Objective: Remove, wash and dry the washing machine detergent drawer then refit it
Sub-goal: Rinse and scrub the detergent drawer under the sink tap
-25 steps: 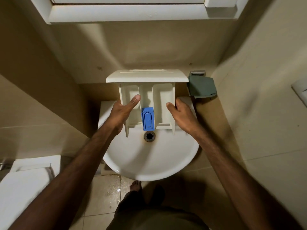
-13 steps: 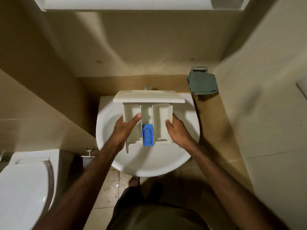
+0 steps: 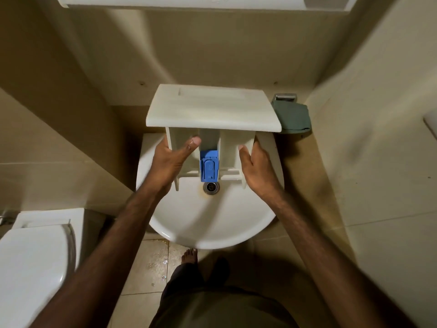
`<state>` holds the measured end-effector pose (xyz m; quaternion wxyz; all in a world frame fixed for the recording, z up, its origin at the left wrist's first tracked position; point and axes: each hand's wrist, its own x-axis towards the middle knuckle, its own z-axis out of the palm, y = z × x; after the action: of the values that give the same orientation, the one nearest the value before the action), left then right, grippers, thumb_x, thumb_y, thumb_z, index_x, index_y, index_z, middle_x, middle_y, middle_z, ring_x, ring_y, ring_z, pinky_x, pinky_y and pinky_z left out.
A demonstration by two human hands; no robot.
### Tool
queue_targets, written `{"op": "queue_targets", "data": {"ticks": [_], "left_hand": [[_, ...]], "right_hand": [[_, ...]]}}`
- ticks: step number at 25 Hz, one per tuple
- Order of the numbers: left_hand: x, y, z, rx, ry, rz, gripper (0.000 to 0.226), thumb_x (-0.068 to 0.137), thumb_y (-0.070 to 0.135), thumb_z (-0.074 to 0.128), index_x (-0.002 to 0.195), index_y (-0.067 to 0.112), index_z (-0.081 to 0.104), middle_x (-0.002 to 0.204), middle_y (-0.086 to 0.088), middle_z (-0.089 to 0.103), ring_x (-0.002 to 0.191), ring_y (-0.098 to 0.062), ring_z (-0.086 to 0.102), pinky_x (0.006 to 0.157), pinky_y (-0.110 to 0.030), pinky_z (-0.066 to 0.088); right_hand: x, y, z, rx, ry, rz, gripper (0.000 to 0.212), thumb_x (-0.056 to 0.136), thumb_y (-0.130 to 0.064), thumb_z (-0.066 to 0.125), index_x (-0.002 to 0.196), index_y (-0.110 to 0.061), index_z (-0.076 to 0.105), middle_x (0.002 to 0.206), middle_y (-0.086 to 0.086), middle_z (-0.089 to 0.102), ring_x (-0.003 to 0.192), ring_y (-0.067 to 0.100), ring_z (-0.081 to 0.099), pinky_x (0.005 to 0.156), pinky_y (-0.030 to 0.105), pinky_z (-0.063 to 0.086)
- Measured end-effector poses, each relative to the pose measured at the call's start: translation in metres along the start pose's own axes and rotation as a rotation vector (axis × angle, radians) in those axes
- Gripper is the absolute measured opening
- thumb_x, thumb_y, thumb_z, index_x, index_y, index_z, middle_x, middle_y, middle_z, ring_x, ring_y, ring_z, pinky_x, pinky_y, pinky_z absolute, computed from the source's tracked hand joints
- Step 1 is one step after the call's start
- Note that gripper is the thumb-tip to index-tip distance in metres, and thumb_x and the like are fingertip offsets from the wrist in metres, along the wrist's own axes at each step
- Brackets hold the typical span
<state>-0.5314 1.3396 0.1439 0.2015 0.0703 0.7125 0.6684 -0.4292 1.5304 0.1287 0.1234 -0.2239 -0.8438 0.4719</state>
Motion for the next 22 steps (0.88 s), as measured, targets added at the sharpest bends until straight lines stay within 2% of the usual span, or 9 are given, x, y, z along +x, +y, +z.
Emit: {"op": "queue_targets", "data": {"ticks": [3,7,9,11,14,16,19,22], "left_hand": [[-0.009,-0.034,-0.002,0.019,-0.021,-0.109,0.039,0.082,0.050,0.079,0.114,0.029,0.071,0.104,0.007,0.080,0.105,-0.016,0.075,0.086,-0.038,0.062],[-0.011,-0.044,-0.003,0.048,-0.046,-0.160,0.040,0.081,0.053,0.079,0.112,0.030,0.071,0.103,0.008,0.080,0.107,-0.019,0.074,0.091,-0.044,0.062],[-0.002,-0.025,-0.004,0.025,-0.038,-0.099,0.046,0.082,0.052,0.081,0.118,0.025,0.072,0.109,0.004,0.080,0.107,-0.018,0.075,0.098,-0.050,0.059],[0.011,-0.003,-0.007,-0.016,-0.038,-0.012,0.050,0.080,0.051,0.085,0.119,0.021,0.072,0.114,0.001,0.079,0.111,-0.017,0.074,0.103,-0.047,0.057],[0.023,0.018,-0.011,-0.051,-0.045,0.074,0.056,0.074,0.054,0.085,0.118,0.023,0.071,0.117,0.000,0.078,0.115,-0.017,0.073,0.101,-0.042,0.056],[0.022,0.010,-0.010,-0.020,-0.035,0.031,0.053,0.078,0.053,0.085,0.120,0.023,0.071,0.115,0.003,0.079,0.113,-0.015,0.073,0.101,-0.043,0.057],[0.006,-0.026,-0.009,0.044,-0.034,-0.085,0.038,0.084,0.048,0.080,0.116,0.029,0.071,0.106,0.008,0.080,0.104,-0.012,0.076,0.095,-0.045,0.061],[-0.008,-0.052,-0.008,0.044,-0.079,-0.171,0.043,0.081,0.053,0.079,0.116,0.030,0.072,0.107,0.003,0.080,0.104,-0.022,0.076,0.091,-0.057,0.061]], "right_hand": [[-0.018,0.026,0.018,-0.017,-0.097,0.098,0.041,0.111,-0.021,0.044,0.150,-0.008,0.045,0.137,0.008,0.064,0.125,0.021,0.060,0.103,0.024,0.042],[-0.021,0.039,0.027,-0.028,-0.141,0.170,0.042,0.110,-0.019,0.045,0.151,-0.009,0.045,0.140,0.009,0.063,0.131,0.027,0.059,0.106,0.027,0.042],[-0.006,0.021,0.017,-0.039,-0.098,0.126,0.040,0.110,-0.020,0.046,0.149,-0.008,0.047,0.138,0.008,0.063,0.128,0.024,0.059,0.103,0.024,0.041],[0.009,-0.003,0.003,-0.032,-0.045,0.074,0.033,0.111,-0.021,0.046,0.138,-0.005,0.053,0.126,0.004,0.065,0.115,0.019,0.060,0.095,0.022,0.042],[0.023,-0.018,-0.006,-0.028,0.018,0.053,0.031,0.111,-0.027,0.045,0.120,0.001,0.057,0.114,0.014,0.067,0.104,0.028,0.063,0.091,0.038,0.050],[0.019,-0.008,0.003,-0.014,0.015,0.066,0.035,0.111,-0.026,0.045,0.131,0.001,0.055,0.123,0.017,0.067,0.113,0.030,0.063,0.098,0.039,0.051],[-0.003,0.021,0.023,-0.026,-0.061,0.139,0.046,0.111,-0.024,0.045,0.153,-0.007,0.043,0.145,0.011,0.060,0.134,0.025,0.057,0.113,0.035,0.044],[-0.016,0.042,0.032,-0.026,-0.131,0.196,0.042,0.111,-0.021,0.044,0.152,-0.012,0.046,0.139,0.005,0.064,0.130,0.026,0.060,0.110,0.037,0.047]]}}
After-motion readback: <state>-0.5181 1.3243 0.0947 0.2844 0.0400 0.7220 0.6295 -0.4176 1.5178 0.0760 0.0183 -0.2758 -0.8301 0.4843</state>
